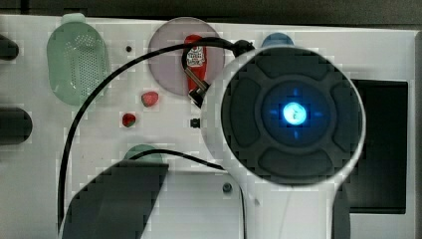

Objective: Pick ketchup from plate and place it on table.

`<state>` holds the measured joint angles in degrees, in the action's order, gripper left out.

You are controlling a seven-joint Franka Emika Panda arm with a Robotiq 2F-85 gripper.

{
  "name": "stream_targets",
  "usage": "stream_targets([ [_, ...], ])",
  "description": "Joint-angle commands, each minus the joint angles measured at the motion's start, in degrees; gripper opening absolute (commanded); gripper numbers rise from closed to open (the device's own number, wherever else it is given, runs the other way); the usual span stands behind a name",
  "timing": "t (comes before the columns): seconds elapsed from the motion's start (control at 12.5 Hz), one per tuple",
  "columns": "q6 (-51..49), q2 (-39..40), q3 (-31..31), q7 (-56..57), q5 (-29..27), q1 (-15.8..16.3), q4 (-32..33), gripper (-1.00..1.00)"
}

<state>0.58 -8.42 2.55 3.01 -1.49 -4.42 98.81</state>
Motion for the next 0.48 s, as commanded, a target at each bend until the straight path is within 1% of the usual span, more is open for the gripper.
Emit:
stream_targets([
  [0.08, 2.9, 8.0, 0.9, -1.8, 0.2, 0.1, 0.2, 1.00],
  [0.32, 8.0, 14.0, 2.0, -1.5, 0.2, 0.2, 0.1, 1.00],
  [0.48, 11.9, 18.3, 2.7, 1.0, 0.2, 0.3, 0.1, 1.00],
])
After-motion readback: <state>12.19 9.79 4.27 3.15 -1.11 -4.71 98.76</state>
